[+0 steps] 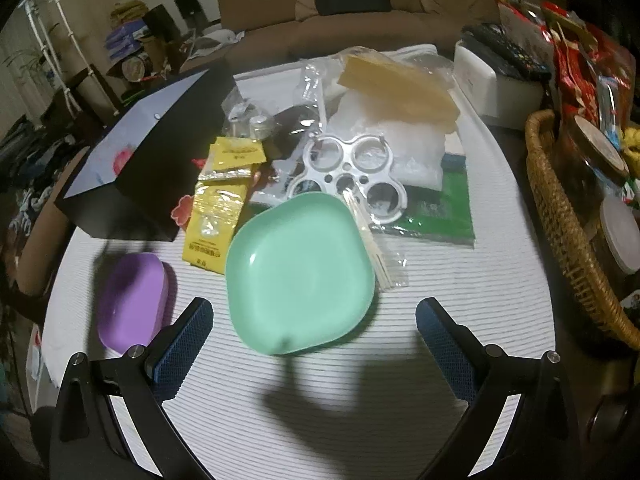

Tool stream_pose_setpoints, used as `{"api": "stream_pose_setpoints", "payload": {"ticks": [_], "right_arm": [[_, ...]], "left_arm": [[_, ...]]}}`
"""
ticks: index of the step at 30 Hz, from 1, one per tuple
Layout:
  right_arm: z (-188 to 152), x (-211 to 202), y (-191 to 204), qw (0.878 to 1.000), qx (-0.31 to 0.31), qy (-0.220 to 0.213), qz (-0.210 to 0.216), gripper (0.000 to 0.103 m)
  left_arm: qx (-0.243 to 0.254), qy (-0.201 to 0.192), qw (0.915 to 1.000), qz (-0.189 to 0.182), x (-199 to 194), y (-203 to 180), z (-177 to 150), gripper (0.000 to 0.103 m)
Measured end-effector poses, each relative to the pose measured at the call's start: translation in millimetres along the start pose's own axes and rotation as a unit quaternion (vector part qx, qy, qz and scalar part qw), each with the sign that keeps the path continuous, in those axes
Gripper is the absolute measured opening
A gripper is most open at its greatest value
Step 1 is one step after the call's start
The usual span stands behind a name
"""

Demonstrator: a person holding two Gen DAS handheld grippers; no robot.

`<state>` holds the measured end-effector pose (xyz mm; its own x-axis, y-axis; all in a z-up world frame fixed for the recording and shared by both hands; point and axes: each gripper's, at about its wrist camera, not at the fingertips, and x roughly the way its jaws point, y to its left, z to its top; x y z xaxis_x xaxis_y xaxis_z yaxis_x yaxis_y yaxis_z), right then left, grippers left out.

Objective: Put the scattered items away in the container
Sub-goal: 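Grasp the clear plastic cup with the left tool and drop it into the box, then grasp the purple plate with the left tool while the right tool grasps the mint-green plate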

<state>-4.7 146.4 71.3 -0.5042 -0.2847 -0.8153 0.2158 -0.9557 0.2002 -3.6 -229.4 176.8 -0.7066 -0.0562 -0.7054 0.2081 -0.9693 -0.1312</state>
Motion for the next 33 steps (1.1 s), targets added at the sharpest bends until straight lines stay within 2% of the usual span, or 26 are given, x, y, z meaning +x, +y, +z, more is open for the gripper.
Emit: {"api": "stream_pose_setpoints", "payload": {"ticks": [4, 7, 10, 13, 17, 19, 22, 23, 24, 25, 26, 27, 28, 29, 30, 31, 33], "right_arm": [[-1.9, 3.0, -11.4, 1.000, 0.018, 0.005, -0.001, 0.103], [-3.5, 4.3, -18.5, 1.000, 0.023, 0.006, -0.004, 0.103], [-6.2, 6.4, -26.8, 1.000, 0.030, 0.008, 0.000, 0.103], [-9.4, 9.7, -33.3, 0.999, 0.036, 0.012, 0.010, 0.103], [-9.7, 19.2, -37.6, 0.999, 0.036, 0.018, 0.001, 0.103], [-7.7, 25.6, -39.0, 0.999, 0.041, 0.022, 0.004, 0.103], [-3.9, 38.8, -38.8, 0.998, 0.049, 0.030, 0.008, 0.102], [-3.0, 43.5, -38.3, 0.998, 0.052, 0.035, 0.013, 0.096], [-2.7, 48.4, -37.7, 0.998, 0.054, 0.041, 0.017, 0.085], [-2.9, 52.6, -37.3, 0.997, 0.056, 0.047, 0.020, 0.078], [-3.4, 57.0, -36.6, 0.997, 0.057, 0.054, 0.021, 0.063], [-4.2, 61.1, -36.4, 0.996, 0.058, 0.058, 0.021, 0.048], [-5.1, 63.6, -36.7, 0.996, 0.060, 0.061, 0.021, 0.039], [-6.5, 65.3, -37.3, 0.996, 0.063, 0.063, 0.022, 0.026], [-8.0, 65.9, -37.8, 0.996, 0.065, 0.063, 0.026, 0.022], [-9.2, 65.4, -37.6, 0.996, 0.065, 0.062, 0.029, 0.021], [-10.7, 63.0, -34.3, 0.996, 0.052, 0.059, 0.031, 0.020]], "left_arm": [[0.026, 0.023, 0.9993, 0.011, -3.8, -10.2, -45.1, 0.103], [0.035, 0.058, 0.9976, 0.017, 5.5, -16.8, -79.9, 0.103], [0.020, 0.097, 0.9951, 0.002, 16.6, -17.4, -117.4, 0.103], [0.004, 0.111, 0.9938, 0.004, 21.1, -14.0, -141.3, 0.101], [0.010, 0.113, 0.9932, 0.024, 22.7, -10.9, -150.8, 0.101], [0.018, 0.126, 0.9914, 0.031, 28.2, -11.4, -157.1, 0.097], [0.021, 0.144, 0.9889, 0.028, 37.4, -6.8, -161.7, 0.085], [0.023, 0.149, 0.9881, 0.032, 39.9, -6.9, -163.3, 0.078], [0.023, 0.156, 0.9869, 0.035, 43.5, -6.6, -165.3, 0.070], [0.022, 0.162, 0.9859, 0.035, 46.3, -5.7, -167.0, 0.065], [0.020, 0.166, 0.9853, 0.033, 48.7, -5.0, -168.7, 0.053], [0.020, 0.166, 0.9853, 0.035, 49.6, -4.7, -170.3, 0.045], [0.023, 0.163, 0.9858, 0.035, 49.1, -5.2, -171.2, 0.041], [0.024, 0.161, 0.9862, 0.033, 48.7, -5.5, -171.2, 0.033], [0.021, 0.161, 0.9865, 0.024, 48.1, -5.4, -170.9, 0.019], [0.017, 0.161, 0.9867, 0.017, 47.2, -4.8, -170.5, 0.013], [0.010, 0.159, 0.9872, 0.009, 44.9, -3.6, -169.9, 0.009]]}}
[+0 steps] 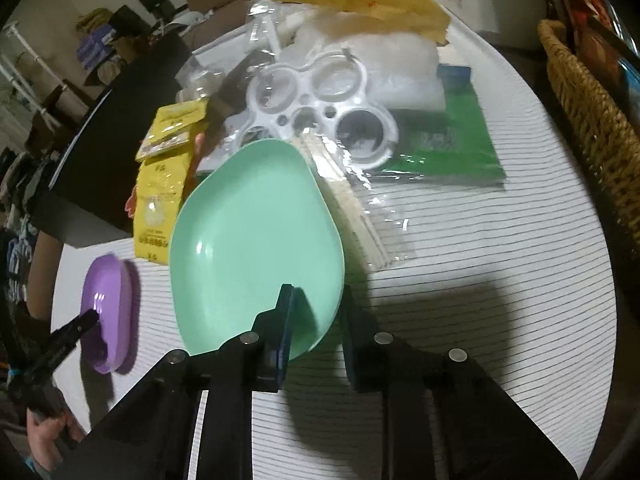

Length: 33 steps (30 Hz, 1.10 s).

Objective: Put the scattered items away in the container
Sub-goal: 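Grasp the purple plate with the left tool while the right tool grasps the mint-green plate, then carry both plates over the box and release them inside with both tools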

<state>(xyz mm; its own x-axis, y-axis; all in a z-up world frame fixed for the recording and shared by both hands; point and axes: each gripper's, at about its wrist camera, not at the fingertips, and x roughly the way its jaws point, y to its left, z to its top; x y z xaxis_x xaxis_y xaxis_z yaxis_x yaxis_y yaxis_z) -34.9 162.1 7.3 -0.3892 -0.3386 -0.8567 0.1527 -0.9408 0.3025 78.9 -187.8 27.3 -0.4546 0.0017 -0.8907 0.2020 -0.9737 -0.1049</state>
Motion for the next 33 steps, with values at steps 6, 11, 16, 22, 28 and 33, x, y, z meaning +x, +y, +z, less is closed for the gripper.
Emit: {"api": "stream_pose_setpoints", "payload": {"ticks": [6, 11, 16, 22, 28, 33], "right_arm": [[-3.0, -14.7, 11.8, 0.999, -0.035, -0.009, 0.011, 0.019], [-2.3, -36.0, 24.0, 0.998, -0.049, -0.024, 0.028, 0.017], [4.0, -58.1, 48.5, 0.995, -0.083, -0.046, 0.016, 0.017], [5.5, -77.6, 66.1, 0.993, -0.104, -0.061, 0.010, 0.016], [5.4, -96.9, 84.4, 0.990, -0.117, -0.080, 0.017, 0.016], [8.2, -108.7, 96.9, 0.987, -0.134, -0.093, 0.002, 0.017]], "left_arm": [[0.000, -0.017, 0.9997, -0.016, -14.0, -4.5, -1.7, 0.004], [0.003, -0.036, 0.9989, -0.031, -36.1, -4.3, 4.1, 0.003], [0.016, -0.054, 0.9980, -0.027, -60.9, -6.4, 13.2, 0.003], [0.022, -0.071, 0.9968, -0.029, -82.1, -17.7, 20.0, 0.004], [0.033, -0.090, 0.9949, -0.033, -109.6, -21.6, 24.8, 0.004], [0.037, -0.104, 0.9934, -0.032, -130.6, -16.2, 32.3, 0.004]]}}
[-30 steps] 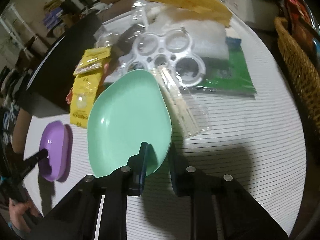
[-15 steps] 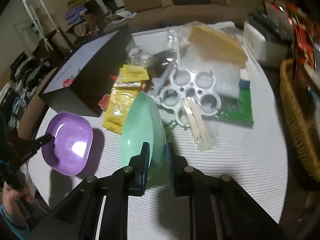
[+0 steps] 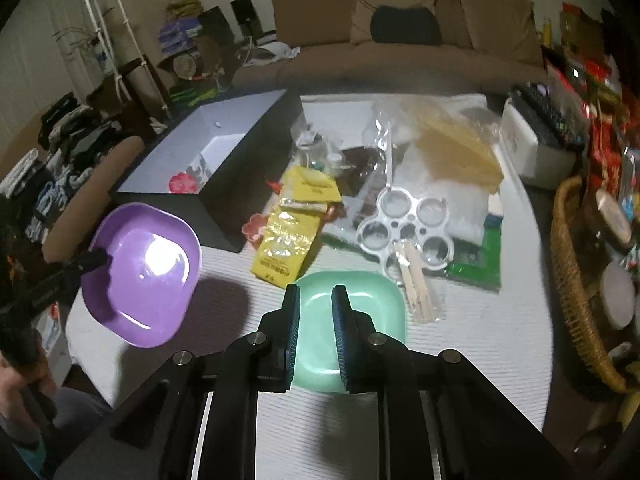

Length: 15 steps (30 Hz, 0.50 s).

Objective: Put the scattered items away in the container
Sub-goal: 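Carry both plates over the box and release them inside with both tools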

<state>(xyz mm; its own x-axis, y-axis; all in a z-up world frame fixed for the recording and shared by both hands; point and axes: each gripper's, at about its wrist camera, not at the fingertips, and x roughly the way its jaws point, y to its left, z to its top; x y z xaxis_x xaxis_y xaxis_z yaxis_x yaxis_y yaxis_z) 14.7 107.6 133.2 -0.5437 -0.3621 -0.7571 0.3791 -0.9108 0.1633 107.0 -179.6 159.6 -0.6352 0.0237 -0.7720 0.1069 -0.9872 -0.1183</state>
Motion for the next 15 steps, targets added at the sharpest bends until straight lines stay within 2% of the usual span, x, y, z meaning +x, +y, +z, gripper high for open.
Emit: {"api": "stream_pose_setpoints", "payload": {"ticks": [2, 4, 5, 6, 11, 15], "right_arm": [[0.5, 3.8, -7.5, 1.000, 0.012, 0.011, -0.005, 0.021], [-3.7, 17.1, -20.2, 0.999, 0.027, 0.038, 0.000, 0.046], [-6.9, 25.5, -26.3, 0.998, 0.031, 0.049, -0.007, 0.066], [-10.4, 35.0, -32.2, 0.998, 0.032, 0.059, -0.015, 0.073], [-36.2, 94.8, -62.4, 0.990, 0.066, 0.127, -0.022, 0.073], [-52.3, 118.3, -66.0, 0.987, 0.071, 0.144, -0.031, 0.073]], "left_arm": [[0.001, -0.002, 1.0000, -0.002, -3.9, 1.2, 1.8, 0.004], [0.001, -0.003, 1.0000, -0.005, -5.0, 2.5, 2.0, 0.004], [0.000, -0.002, 1.0000, -0.006, -5.3, 3.3, 0.8, 0.004], [-0.002, -0.001, 1.0000, -0.008, -4.5, 4.5, -0.6, 0.004], [-0.005, 0.011, 0.9998, -0.014, 3.2, 6.2, -10.0, 0.004], [-0.005, 0.020, 0.9997, -0.015, 11.2, 9.7, -14.9, 0.004]]}}
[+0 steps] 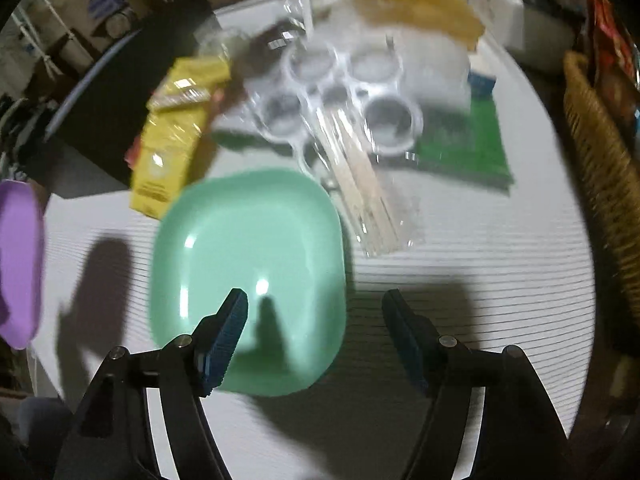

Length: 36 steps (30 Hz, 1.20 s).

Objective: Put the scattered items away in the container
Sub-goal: 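Carry both plates over the box and release them inside with both tools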

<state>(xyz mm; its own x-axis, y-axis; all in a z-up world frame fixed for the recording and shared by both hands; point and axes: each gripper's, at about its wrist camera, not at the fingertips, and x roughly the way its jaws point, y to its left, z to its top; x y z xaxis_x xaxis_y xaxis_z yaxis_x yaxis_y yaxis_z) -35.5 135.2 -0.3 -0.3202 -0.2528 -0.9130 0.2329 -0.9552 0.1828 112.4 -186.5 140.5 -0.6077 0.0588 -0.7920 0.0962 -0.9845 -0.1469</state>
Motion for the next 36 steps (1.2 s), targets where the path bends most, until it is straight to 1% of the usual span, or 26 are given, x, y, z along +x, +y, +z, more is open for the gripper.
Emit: {"api": "stream_pose_setpoints", "payload": {"ticks": [2, 3, 4, 5, 6, 7, 11, 15, 18, 21, 25, 29, 32, 36], "right_arm": [[0.5, 1.2, 6.3, 1.000, -0.017, -0.006, -0.007, 0.070], [1.2, 1.4, 9.3, 1.000, -0.025, -0.006, -0.007, 0.058], [1.6, 1.2, 12.0, 0.999, -0.031, -0.007, -0.003, 0.043], [2.0, 1.2, 13.9, 0.999, -0.035, -0.007, 0.000, 0.011], [2.3, 1.5, 15.5, 0.999, -0.037, -0.005, 0.009, 0.007], [2.4, 1.9, 17.6, 0.999, -0.039, -0.003, 0.018, 0.007], [0.7, 0.0, 34.5, 0.997, -0.070, 0.004, 0.030, 0.006], [1.5, -23.3, 54.1, 0.994, -0.086, -0.021, 0.063, 0.006], [8.8, -44.9, 69.8, 0.991, -0.101, -0.042, 0.076, 0.007], [19.6, -64.8, 86.8, 0.987, -0.123, -0.058, 0.083, 0.007], [27.5, -95.0, 105.7, 0.982, -0.149, -0.079, 0.079, 0.007], [46.4, -110.7, 120.9, 0.979, -0.159, -0.095, 0.082, 0.007], [61.5, -125.3, 132.7, 0.977, -0.162, -0.110, 0.085, 0.007], [93.5, -139.7, 151.0, 0.975, -0.163, -0.128, 0.083, 0.007]], "left_arm": [[0.000, 0.004, 1.0000, 0.001, 4.5, 1.3, -2.2, 0.004], [0.000, 0.006, 1.0000, 0.001, 6.4, 2.2, -2.6, 0.004], [-0.001, 0.007, 1.0000, 0.000, 7.5, 3.5, -2.9, 0.004], [-0.002, 0.008, 1.0000, 0.000, 8.6, 5.0, -3.1, 0.004], [-0.003, 0.008, 1.0000, -0.001, 9.4, 5.9, -3.1, 0.004], [-0.004, 0.009, 1.0000, -0.001, 10.2, 6.8, -2.8, 0.004], [-0.004, 0.010, 0.9999, 0.000, 10.9, 9.5, -2.0, 0.004], [-0.001, 0.006, 1.0000, 0.001, 7.2, 10.7, 1.1, 0.004], [-0.004, -0.002, 1.0000, 0.003, -0.5, 14.1, 7.2, 0.004], [-0.006, -0.012, 0.9999, 0.006, -10.5, 18.4, 16.8, 0.004], [-0.003, -0.028, 0.9995, 0.014, -27.0, 22.2, 31.8, 0.004], [0.004, -0.047, 0.9986, 0.026, -49.0, 27.1, 55.4, 0.004], [-0.003, -0.059, 0.9978, 0.031, -63.2, 39.2, 78.7, 0.004], [0.000, -0.067, 0.9959, 0.061, -66.1, 58.5, 116.7, 0.004]]}}
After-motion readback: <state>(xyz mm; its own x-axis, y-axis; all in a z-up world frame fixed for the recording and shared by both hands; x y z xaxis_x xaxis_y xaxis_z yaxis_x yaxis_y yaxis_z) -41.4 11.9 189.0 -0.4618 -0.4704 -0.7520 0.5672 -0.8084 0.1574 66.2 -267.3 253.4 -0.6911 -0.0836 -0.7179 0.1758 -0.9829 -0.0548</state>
